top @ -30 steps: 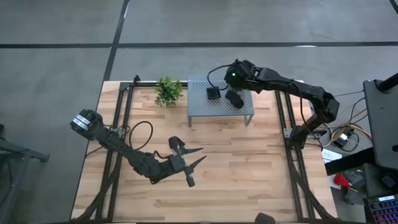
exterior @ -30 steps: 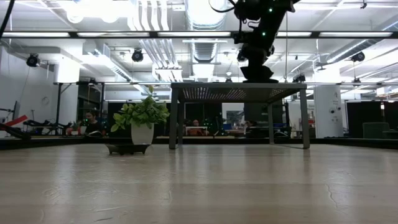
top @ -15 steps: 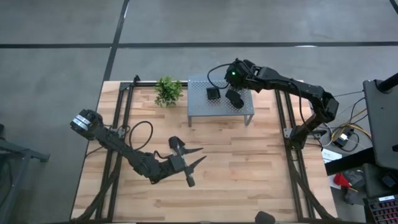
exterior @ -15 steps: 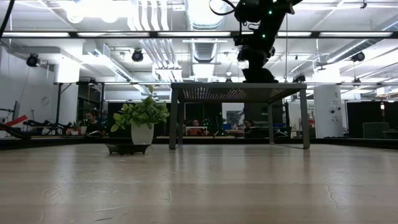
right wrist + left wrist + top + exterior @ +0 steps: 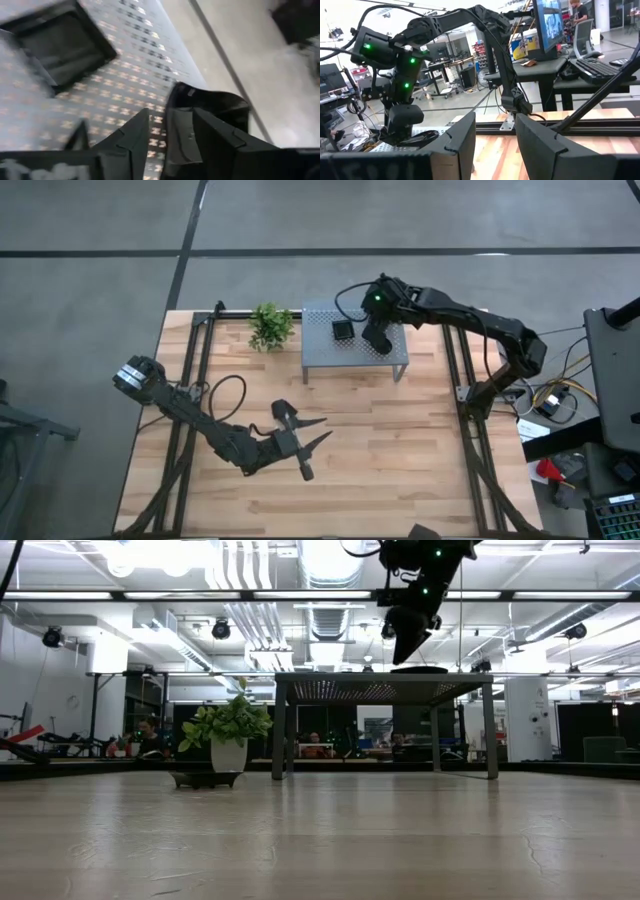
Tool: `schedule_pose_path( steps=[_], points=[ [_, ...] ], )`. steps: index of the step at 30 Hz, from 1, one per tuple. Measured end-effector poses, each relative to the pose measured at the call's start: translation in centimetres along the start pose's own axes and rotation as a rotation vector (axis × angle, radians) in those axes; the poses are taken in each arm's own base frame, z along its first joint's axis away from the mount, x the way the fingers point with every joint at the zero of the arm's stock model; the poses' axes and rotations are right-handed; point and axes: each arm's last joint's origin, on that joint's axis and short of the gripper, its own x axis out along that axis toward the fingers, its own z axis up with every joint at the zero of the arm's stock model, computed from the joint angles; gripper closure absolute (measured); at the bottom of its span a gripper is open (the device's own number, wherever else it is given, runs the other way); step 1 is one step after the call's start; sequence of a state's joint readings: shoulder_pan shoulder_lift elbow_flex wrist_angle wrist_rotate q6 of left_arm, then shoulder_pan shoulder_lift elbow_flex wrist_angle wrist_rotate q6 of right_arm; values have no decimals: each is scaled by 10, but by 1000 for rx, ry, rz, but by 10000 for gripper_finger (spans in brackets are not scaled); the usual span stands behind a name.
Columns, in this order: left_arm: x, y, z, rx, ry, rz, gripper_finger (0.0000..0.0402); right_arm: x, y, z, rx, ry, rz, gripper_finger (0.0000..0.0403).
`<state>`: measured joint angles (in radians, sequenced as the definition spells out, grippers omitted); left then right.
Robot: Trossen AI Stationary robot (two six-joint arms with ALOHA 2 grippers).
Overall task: Pick & Place Mini shaped plates
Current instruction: Stack the distorted square plate on top of the other distorted square plate on the shelf, then stack the square plate on top of the other square plate on the shelf
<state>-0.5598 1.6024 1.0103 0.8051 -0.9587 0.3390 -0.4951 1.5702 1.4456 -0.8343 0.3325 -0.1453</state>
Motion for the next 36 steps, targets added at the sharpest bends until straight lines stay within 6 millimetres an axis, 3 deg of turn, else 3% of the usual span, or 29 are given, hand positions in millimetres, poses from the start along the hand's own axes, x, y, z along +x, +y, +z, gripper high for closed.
schedule_pose_path(
  steps=[8, 15, 22, 27, 36],
  points=[
    [0, -1, -3, 18, 23, 3, 259, -25, 5, -3, 71, -49, 126, 228],
    [2, 1, -8, 30, 63, 37, 259, -54, 24, -7, 46, -110, 266, 233],
    [2, 5, -14, 22, 126, 182, 259, -79, 47, -11, 3, -163, 329, 244],
    [5, 11, -24, 59, 192, 322, 259, -85, 68, -19, -35, -160, 376, 252],
    [7, 15, -39, 37, 245, 353, 259, -81, 103, -41, -97, -109, 437, 269]
  ],
)
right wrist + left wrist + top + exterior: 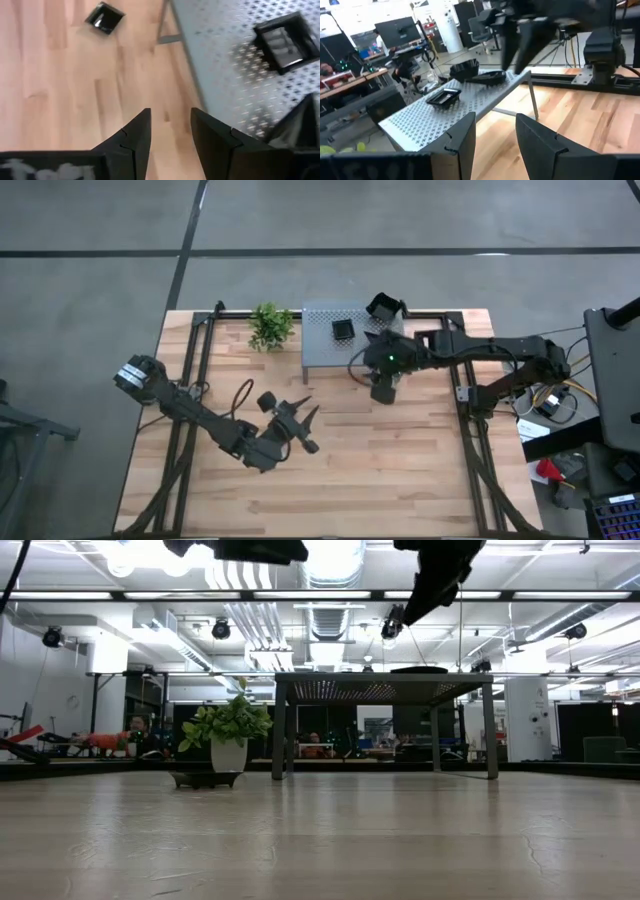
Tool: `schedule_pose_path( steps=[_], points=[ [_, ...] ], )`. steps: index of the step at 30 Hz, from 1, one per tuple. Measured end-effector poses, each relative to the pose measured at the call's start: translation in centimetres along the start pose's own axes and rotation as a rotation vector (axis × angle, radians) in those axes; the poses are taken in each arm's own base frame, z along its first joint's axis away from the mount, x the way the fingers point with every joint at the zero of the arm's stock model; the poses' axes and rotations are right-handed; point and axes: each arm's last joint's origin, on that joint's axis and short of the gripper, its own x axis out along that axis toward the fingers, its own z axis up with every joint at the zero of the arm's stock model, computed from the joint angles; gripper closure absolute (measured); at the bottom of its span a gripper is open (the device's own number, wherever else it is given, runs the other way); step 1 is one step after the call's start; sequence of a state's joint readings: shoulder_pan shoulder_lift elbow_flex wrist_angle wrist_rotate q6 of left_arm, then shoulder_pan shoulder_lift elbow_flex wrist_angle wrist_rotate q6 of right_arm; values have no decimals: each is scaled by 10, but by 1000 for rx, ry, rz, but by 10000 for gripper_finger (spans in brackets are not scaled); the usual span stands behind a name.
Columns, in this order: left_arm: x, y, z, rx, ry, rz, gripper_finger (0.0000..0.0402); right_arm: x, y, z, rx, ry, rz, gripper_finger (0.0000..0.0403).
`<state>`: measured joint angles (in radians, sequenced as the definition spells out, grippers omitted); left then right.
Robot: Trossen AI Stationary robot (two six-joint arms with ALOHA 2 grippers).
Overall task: Pick & Place Mini shaped plates
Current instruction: Stack the square plate on top of the other square plate on the shelf
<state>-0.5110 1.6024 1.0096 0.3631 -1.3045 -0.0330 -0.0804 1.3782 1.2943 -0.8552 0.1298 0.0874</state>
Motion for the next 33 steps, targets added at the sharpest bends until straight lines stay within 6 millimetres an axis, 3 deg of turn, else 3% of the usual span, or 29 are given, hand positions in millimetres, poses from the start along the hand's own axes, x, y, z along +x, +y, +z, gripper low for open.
schedule_pose_path(
  steps=[7, 13, 16, 26, 33],
  points=[
    [8, 6, -1, -113, 127, -181, 259, -8, 16, -7, -24, -62, 44, 284],
    [18, 23, -24, -144, 477, -199, 259, -19, 23, -17, -40, -171, 83, 295],
    [23, 34, -38, -157, 566, -130, 259, -19, 26, -24, -36, -230, 102, 299],
    [35, 46, -66, -178, 707, -119, 259, -2, 27, -55, 26, -341, 141, 315],
    [41, 53, -88, -263, 830, -162, 259, 9, 29, -65, 29, -396, 156, 327]
  ],
)
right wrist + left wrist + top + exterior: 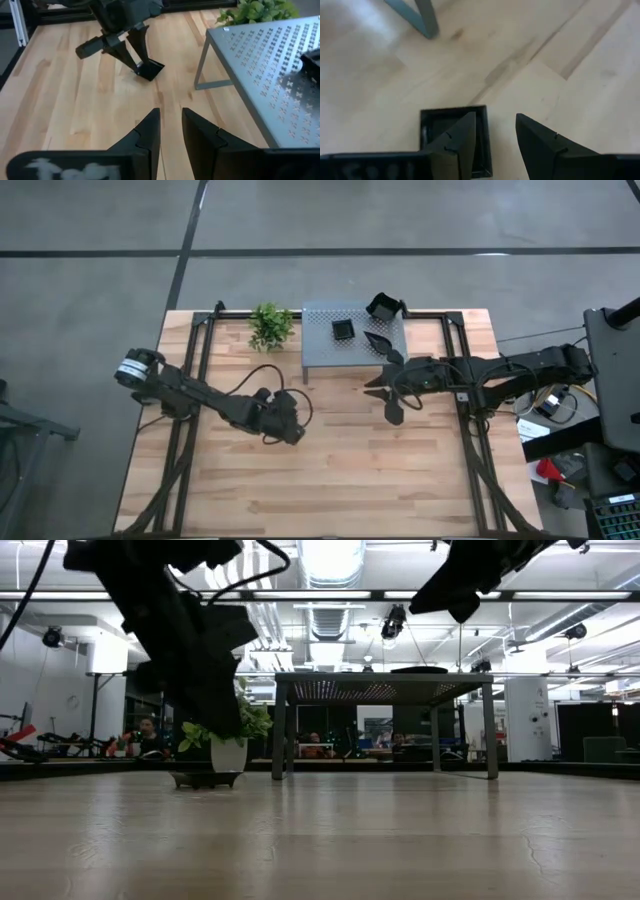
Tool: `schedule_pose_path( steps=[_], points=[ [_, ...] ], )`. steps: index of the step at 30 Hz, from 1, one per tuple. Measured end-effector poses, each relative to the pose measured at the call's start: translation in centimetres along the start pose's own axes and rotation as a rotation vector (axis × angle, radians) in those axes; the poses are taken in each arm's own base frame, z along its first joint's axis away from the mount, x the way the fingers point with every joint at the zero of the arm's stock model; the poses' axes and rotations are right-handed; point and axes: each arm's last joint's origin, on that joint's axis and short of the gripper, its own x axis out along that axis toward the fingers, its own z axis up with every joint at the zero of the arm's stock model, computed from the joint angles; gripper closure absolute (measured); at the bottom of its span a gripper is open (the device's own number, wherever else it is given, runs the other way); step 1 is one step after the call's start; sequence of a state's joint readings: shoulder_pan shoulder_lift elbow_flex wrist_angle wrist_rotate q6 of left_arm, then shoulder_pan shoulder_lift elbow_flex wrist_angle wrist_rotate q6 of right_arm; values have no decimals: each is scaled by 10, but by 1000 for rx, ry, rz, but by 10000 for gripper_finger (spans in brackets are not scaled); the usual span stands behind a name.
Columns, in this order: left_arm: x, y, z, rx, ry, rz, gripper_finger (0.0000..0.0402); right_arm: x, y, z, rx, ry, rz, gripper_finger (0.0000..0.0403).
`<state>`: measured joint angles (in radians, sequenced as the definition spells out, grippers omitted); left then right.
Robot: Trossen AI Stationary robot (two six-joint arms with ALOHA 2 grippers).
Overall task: Pick & Place Mini shaped plates
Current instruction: Stack the square plate on top of the other square plate on the shelf
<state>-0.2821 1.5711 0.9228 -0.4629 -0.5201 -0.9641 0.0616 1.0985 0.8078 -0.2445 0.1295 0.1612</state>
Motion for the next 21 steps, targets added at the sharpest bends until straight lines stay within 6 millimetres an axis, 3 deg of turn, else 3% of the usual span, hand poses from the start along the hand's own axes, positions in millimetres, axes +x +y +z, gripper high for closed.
schedule_pose_path(
  steps=[21],
  points=[
    [19, 8, -20, 153, 88, -67, 259, 1, 0, -1, -4, 5, -1, 315]
  ],
)
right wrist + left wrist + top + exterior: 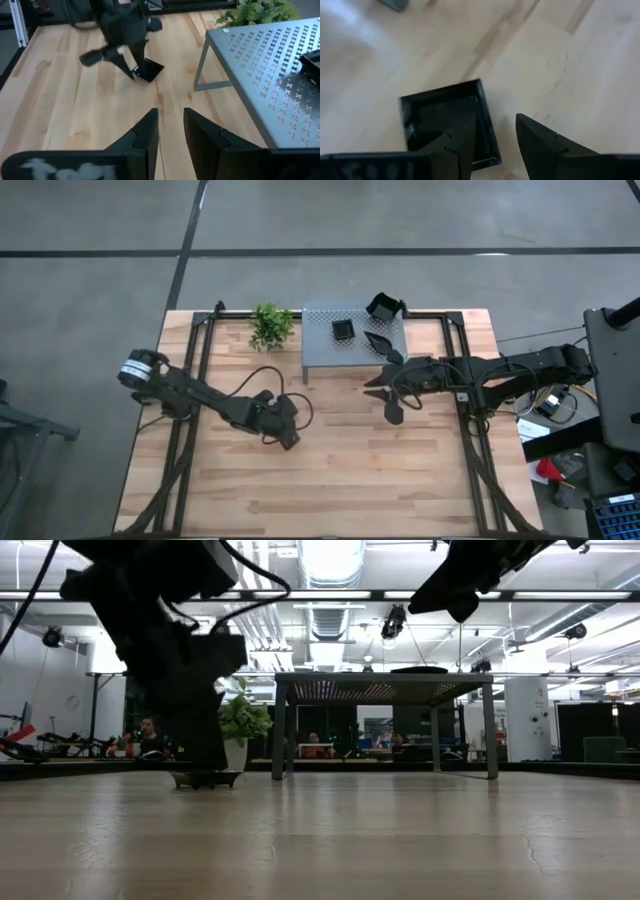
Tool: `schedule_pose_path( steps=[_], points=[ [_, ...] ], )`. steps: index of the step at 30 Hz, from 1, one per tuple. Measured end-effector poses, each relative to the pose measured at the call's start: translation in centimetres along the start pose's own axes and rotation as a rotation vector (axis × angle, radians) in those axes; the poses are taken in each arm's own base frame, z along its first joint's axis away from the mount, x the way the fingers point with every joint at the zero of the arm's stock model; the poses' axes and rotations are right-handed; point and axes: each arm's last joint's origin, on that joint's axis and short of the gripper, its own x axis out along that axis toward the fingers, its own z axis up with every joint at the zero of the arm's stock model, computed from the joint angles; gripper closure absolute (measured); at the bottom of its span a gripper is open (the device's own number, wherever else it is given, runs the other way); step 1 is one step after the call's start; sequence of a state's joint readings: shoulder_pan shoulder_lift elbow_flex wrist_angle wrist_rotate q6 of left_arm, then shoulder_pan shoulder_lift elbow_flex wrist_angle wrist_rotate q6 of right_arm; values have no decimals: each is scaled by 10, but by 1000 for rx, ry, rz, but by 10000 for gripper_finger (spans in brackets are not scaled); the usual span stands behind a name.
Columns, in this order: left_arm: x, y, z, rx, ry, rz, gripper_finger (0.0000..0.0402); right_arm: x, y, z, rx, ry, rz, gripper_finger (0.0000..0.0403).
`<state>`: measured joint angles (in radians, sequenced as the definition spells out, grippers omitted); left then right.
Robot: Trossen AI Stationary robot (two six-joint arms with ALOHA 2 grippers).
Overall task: Pick & Place Mini shaped plates
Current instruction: Stack the square plate on top of the other square plate on the shelf
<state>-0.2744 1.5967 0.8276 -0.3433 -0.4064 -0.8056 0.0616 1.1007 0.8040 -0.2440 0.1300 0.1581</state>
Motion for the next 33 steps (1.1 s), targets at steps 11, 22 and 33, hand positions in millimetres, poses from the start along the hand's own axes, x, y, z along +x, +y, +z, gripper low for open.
schedule_pose_path(
  steps=[11, 22, 33],
  points=[
    [16, 9, 1, 45, 51, 57, 260, 0, 0, 3, 2, -18, 5, 334],
    [12, 2, 13, 45, 45, 8, 390, 0, 0, 2, 1, -17, 6, 320],
    [-31, -48, 45, 325, -226, 6, 400, -8, 13, 1, -80, -25, 126, 330]
  ],
)
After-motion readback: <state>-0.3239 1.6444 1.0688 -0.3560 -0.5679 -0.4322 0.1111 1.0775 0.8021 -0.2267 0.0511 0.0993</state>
